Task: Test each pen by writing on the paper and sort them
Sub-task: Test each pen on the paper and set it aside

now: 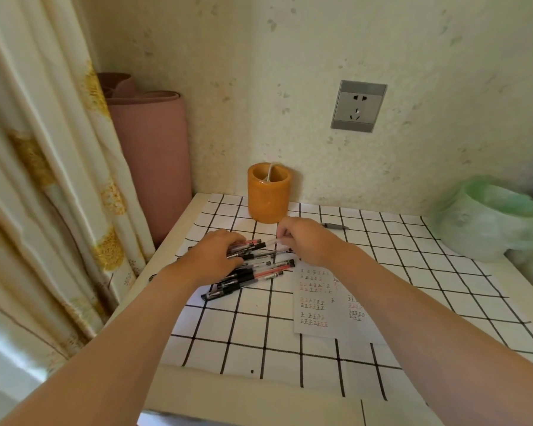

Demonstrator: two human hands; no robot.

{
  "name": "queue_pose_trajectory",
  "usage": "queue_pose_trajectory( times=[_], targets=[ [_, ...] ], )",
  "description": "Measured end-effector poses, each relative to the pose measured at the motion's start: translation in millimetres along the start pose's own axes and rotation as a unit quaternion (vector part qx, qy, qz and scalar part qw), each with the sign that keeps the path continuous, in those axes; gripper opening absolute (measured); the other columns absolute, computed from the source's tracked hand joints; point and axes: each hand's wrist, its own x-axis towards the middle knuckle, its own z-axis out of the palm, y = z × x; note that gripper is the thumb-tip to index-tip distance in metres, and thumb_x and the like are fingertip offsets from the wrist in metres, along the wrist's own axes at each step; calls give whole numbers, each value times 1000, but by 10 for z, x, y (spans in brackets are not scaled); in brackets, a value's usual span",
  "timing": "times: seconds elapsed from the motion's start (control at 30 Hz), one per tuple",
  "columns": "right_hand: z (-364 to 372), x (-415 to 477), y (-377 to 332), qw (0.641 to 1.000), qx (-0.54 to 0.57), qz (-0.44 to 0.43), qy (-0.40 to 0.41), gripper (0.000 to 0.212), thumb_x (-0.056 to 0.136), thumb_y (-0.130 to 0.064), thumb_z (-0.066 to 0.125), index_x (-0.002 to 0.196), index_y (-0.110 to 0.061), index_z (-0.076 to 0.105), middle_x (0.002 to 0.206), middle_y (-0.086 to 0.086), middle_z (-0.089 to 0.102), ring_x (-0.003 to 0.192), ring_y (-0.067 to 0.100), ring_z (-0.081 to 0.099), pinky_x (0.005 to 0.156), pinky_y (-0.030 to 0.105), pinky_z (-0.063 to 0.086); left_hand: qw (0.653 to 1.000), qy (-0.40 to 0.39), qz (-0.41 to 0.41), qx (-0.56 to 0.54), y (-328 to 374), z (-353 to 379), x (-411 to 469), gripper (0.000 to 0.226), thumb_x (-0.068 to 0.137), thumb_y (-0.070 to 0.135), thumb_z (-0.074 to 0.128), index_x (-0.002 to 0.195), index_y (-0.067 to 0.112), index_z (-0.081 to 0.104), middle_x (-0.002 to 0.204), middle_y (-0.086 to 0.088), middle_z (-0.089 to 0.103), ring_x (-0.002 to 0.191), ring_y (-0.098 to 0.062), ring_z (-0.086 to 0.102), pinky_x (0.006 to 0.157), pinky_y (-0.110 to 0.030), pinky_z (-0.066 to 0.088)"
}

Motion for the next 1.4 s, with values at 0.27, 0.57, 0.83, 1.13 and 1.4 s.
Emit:
queue_pose_trajectory(
  times=[0.27,0.57,0.83,1.13,1.4],
  targets=[
    [-270,-324,-33,995,63,12,71,21,98,-12,55,113,-25,62,103,-4,63,96,13,61,86,30,52,997,56,32,-44,270,-138,-85,34,93,33,63,127,32,59,119,9,59,108,-9,52,97,-29,45],
    [-391,-960,-75,975,141,56,162,29,93,-9,64,113,-30,65,98,-11,63,98,0,58,79,2,39,998,32,34,-37,671,-180,-240,15,90,37,65,104,39,63,92,20,59,89,-4,57,81,-28,50],
    [-328,-1429,-63,988,51,54,133,23,94,-32,64,117,-32,64,101,-16,61,90,4,58,82,24,48,991,2,107,-85,1116,11,-269,9,86,28,73,94,33,74,75,18,66,72,2,61,69,-20,49],
    [-301,-1373,58,995,-7,63,75,19,102,-31,49,91,-22,62,75,-10,55,71,14,54,64,33,45,986,12,158,-50,1354,215,-190,11,89,39,66,97,32,64,86,17,66,77,1,60,69,-25,51],
    [-247,-1357,80,996,-54,41,65,22,102,-32,44,100,-22,63,83,-7,61,74,16,55,66,35,46,983,-25,157,-88,1294,271,-130,5,90,32,66,94,30,68,85,15,68,79,-1,62,72,-23,52]
  ],
)
